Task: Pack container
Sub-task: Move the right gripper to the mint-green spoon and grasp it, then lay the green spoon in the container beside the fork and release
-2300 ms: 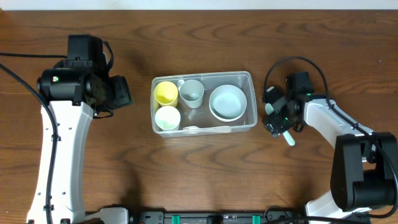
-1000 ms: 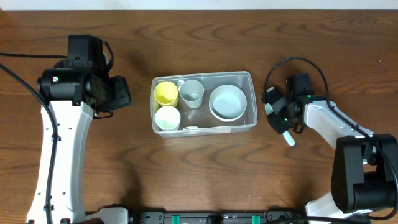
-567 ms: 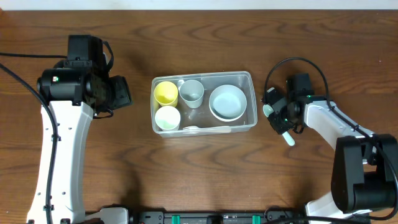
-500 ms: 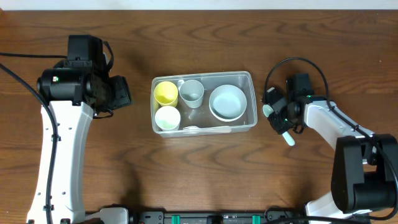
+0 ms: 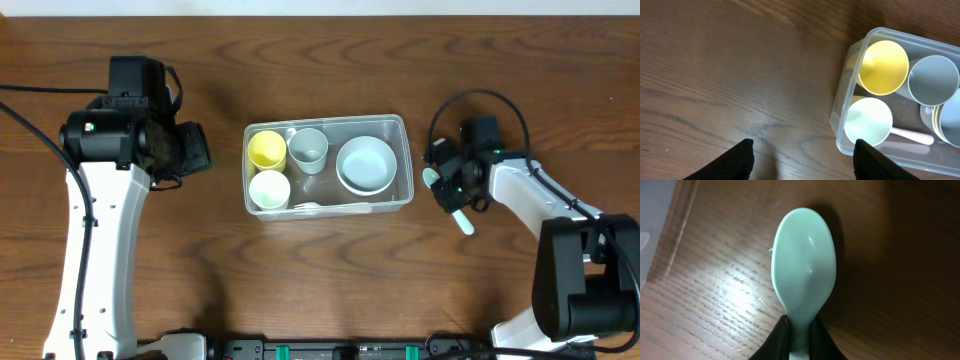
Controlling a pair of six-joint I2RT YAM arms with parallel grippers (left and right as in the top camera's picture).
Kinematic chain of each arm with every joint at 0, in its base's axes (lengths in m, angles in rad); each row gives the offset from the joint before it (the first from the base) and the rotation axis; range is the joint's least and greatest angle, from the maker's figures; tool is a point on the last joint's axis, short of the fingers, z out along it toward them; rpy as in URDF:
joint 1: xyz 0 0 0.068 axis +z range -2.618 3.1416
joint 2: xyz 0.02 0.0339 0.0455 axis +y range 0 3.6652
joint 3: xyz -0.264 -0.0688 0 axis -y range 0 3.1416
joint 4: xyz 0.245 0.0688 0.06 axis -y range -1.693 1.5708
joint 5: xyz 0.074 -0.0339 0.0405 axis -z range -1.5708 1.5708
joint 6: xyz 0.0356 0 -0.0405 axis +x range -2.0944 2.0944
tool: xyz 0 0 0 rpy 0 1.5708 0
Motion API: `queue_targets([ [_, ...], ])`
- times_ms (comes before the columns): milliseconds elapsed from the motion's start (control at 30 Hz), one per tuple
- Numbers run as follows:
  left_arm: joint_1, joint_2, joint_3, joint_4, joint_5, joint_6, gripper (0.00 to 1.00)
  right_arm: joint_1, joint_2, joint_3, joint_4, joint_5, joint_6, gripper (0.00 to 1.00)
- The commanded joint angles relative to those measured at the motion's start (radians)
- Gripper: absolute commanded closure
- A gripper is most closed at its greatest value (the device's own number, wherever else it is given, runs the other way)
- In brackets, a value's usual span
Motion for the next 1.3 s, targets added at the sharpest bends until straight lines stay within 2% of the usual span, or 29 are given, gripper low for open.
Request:
queue_targets([
  [0,0.004,0.003,-0.012,-0.004,-0.001,-0.001,0.36,0.01,-0.02,0.119,-0.038,0.033,0.086,0.99],
  [267,0.004,0.003,-0.011,-0.008,-0.001,-0.002,0.36,0.048,-0.151,0.451,-0.201,0.034,0.103,0.99],
  [400,0.004,0.003,-0.012,-0.007,-0.001,-0.002,0.36,0.149,-0.203,0.539,-0.268,0.034,0.034,0.99],
  [567,0.004,0.003,-0.012,-0.007,-0.001,-0.002,0.36,0.351,-0.209,0.539,-0.338,0.034,-0.089,0.99],
  [767,0.004,0.003,-0.011,-0.007,-0.001,-0.002,0.36,0.532,-0.151,0.526,-0.317,0.035,-0.111,0.99],
  [1267,0.004,0.003,-0.011,-0.011,0.0,-0.002,0.36,0.649,0.109,0.526,-0.311,0.019,-0.153,0.98],
])
